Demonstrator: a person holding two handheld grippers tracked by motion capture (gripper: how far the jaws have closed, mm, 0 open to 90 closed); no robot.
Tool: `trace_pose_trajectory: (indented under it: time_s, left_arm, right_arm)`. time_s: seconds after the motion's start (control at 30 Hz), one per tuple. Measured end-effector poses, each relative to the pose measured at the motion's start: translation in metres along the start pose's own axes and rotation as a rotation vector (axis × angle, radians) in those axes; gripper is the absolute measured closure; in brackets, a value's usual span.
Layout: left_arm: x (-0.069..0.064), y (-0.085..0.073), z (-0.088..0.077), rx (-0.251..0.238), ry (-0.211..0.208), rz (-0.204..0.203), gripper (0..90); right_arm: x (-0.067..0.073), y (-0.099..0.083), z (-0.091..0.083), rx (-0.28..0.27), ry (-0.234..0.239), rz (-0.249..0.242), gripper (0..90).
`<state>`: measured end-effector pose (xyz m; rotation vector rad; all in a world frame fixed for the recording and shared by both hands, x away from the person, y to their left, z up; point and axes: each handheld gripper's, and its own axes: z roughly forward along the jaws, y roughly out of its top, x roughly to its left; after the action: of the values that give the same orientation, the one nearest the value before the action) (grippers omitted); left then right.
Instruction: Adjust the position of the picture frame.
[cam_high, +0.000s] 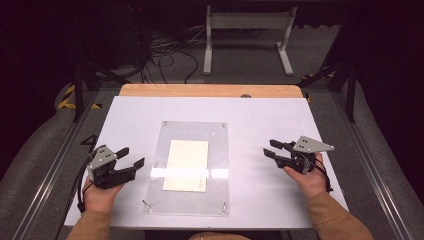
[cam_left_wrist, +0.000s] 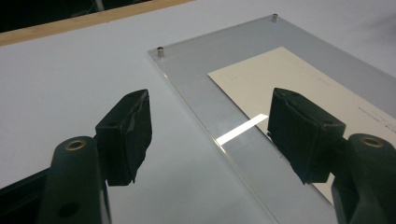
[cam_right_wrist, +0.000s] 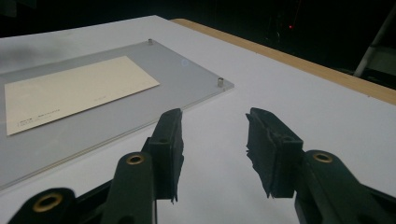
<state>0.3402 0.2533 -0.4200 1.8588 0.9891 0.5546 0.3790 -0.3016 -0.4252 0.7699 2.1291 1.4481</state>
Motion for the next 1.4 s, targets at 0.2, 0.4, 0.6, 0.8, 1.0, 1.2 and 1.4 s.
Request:
trace_pose_trajectory:
  time_s: [0.2, 0.4, 0.6, 0.8, 1.0, 1.2, 1.4]
  left_arm:
    - [-0.007, 0.004, -0.005, 0.006, -0.040, 0.018, 30.4]
    - [-0.028, 0.006, -0.015, 0.062, -0.128, 0.100, 30.5]
    - [-0.048, 0.009, -0.026, 0.112, -0.241, 0.136, 32.0]
    - [-0.060, 0.008, -0.035, 0.168, -0.347, 0.179, 32.4]
    - [-0.067, -0.002, -0.031, 0.260, -0.365, 0.214, 33.3]
    - [-0.065, -0.010, -0.023, 0.357, -0.352, 0.218, 40.3]
    - [-0.061, -0.014, -0.023, 0.383, -0.338, 0.235, 51.0]
  right_arm:
    - [0.000, 0.000, 0.000, -0.002, 0.000, 0.000, 54.9]
    - [0.001, -0.001, 0.003, 0.006, 0.008, 0.007, 52.4]
    - [0.002, 0.000, 0.005, 0.014, 0.014, 0.019, 51.9]
    - [0.004, 0.001, 0.010, 0.019, 0.025, 0.015, 51.1]
    - [0.005, 0.001, 0.012, 0.021, 0.031, 0.013, 50.5]
    - [0.005, 0.001, 0.012, 0.020, 0.031, 0.012, 49.6]
    - [0.005, 0.001, 0.012, 0.019, 0.029, 0.010, 49.2]
